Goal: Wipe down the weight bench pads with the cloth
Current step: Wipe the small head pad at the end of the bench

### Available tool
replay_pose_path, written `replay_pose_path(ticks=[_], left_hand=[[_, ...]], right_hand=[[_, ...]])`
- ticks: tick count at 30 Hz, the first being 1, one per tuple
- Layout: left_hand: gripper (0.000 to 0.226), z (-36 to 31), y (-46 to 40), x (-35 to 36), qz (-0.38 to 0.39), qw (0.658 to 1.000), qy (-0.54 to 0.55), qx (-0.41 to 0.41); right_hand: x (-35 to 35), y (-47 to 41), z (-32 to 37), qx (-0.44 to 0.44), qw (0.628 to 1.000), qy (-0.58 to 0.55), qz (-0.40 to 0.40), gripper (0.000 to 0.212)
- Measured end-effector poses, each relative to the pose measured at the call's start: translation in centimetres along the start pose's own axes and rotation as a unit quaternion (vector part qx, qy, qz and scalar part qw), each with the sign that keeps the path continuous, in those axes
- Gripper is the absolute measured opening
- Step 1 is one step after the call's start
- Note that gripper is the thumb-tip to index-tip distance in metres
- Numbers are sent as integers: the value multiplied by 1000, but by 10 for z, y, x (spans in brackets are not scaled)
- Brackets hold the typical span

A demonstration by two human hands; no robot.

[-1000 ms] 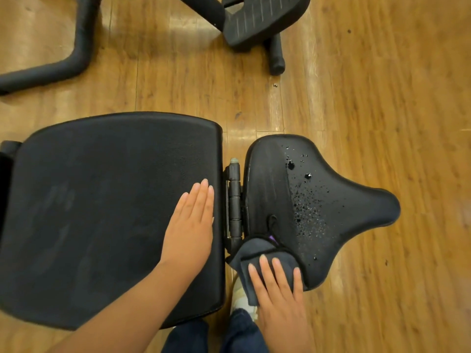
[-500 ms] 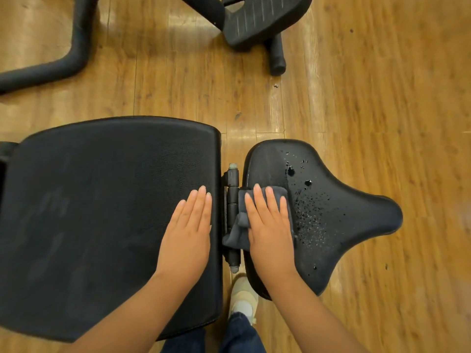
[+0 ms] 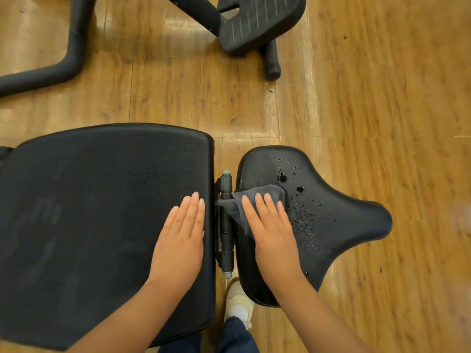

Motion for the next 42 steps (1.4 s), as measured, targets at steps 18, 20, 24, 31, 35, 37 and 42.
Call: replay_pose_path(ticks=[18,20,24,31,35,37,42], left_hand=[[55,0,0,1,31,999,-13,5],[55,0,0,1,31,999,-16,4],[55,0,-1,-1,35,999,-25,0],[56,-1,-1,0,40,999,-29,-7],[56,0,-1,1,34,999,-35,-5],[56,0,-1,2,36,999,-36,-4],[56,-1,-1,1,36,999,-30,-3]], right_hand=[[45,147,-6,-7,997,78,-4,46],[46,161,-11,30,995,73,-55,49],[49,166,-6,-23,994,104,-33,47],[49,155,-15,-5,997,72,-8,46],[40,139,-11,-9,999,27,-26,44],[36,119,-9,-6,999,10,-31,46],[26,37,-14,77,996,19,-32,64]])
Point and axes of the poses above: each hand's wrist, its own y-axis away from the middle knuckle, its own x-axis out of the palm, z = x × y, the point moved 5 cm from there along -y, towards the middle knuckle, and after that the axes turned 3 degrees about x, right-handed, at the moved point
